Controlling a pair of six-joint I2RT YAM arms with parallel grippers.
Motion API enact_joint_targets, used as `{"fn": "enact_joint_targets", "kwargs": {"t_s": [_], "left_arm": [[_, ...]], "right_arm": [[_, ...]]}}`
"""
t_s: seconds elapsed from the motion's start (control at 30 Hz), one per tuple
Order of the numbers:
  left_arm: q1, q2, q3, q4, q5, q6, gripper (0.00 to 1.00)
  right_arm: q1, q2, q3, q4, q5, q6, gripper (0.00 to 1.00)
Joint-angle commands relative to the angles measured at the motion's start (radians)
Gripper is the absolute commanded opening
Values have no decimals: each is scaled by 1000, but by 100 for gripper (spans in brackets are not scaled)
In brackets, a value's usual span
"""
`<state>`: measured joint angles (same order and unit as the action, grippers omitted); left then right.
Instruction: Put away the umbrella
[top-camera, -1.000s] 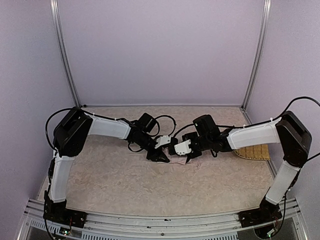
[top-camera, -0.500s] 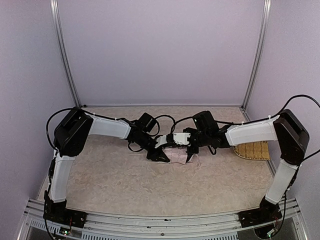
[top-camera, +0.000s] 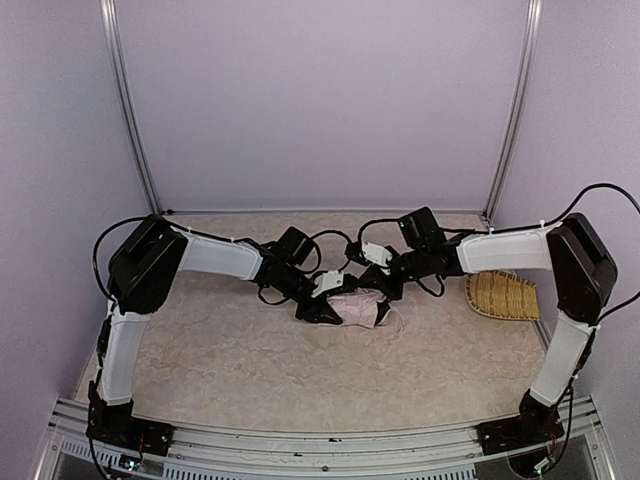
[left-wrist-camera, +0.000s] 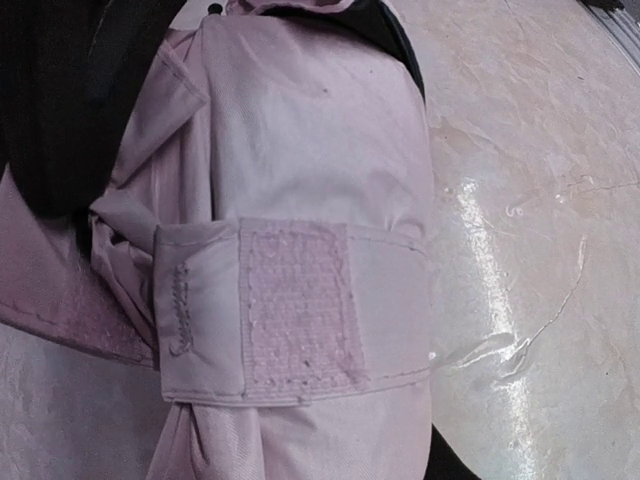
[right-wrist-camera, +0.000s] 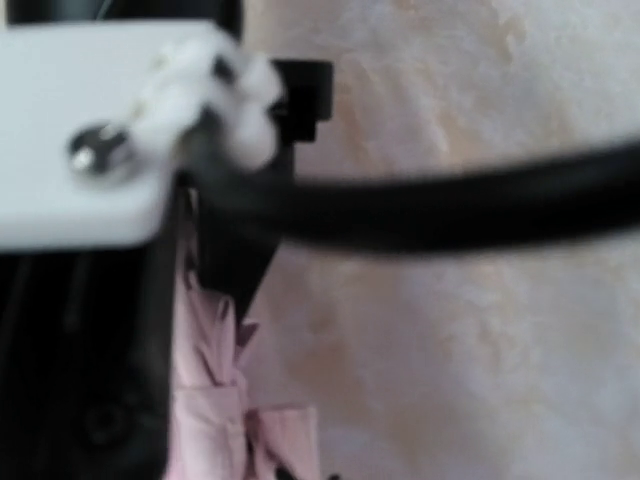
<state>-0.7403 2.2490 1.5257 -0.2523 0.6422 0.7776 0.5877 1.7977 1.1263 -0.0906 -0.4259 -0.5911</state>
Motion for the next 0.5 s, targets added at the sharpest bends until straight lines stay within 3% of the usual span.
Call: {"fn": "enact_joint_targets", "kwargs": {"t_s": [0.0, 0.27, 0.47], "left_arm": [[-7, 76, -3, -141, -18, -49, 0], [9, 159, 61, -163, 13, -224, 0], [25, 191, 84, -154, 3, -323, 0]], "right_arm": [[-9, -68, 38, 96, -105, 139, 0], [133, -172, -136, 263, -77, 119, 0], [224, -204, -180, 160, 7, 9, 0]]}}
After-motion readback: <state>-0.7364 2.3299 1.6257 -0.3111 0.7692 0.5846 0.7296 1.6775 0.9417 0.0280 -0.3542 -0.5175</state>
